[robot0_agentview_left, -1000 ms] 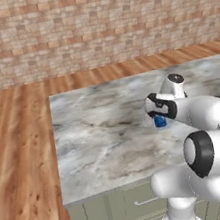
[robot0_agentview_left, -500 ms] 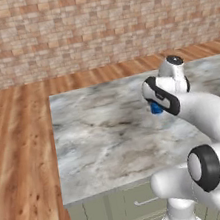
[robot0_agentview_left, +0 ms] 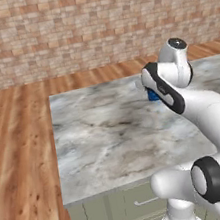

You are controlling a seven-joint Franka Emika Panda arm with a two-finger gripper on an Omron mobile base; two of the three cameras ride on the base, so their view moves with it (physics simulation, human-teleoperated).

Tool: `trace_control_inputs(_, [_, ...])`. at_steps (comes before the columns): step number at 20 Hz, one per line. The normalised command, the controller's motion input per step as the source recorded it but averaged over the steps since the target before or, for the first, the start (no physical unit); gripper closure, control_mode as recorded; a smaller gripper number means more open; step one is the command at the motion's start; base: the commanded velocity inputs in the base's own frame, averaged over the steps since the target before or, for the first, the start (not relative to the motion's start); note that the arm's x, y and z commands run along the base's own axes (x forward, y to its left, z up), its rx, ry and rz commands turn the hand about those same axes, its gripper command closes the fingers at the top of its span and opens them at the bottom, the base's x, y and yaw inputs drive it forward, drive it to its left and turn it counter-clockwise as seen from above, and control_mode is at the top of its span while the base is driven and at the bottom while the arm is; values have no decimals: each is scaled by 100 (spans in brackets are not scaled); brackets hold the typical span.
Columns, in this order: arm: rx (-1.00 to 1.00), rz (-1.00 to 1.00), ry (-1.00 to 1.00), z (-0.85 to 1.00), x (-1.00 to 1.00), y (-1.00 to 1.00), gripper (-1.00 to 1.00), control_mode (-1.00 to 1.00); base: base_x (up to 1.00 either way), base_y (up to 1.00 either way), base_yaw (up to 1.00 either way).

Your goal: Pick the can from the counter and place it in the open cabinet.

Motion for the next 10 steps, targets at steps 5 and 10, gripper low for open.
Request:
trace_control_inputs(5, [0,0,-16,50,-21,28,100,-100,0,0,0])
trace_control_inputs(10, [0,0,-18,47,-16,24,100,-100,0,0,0])
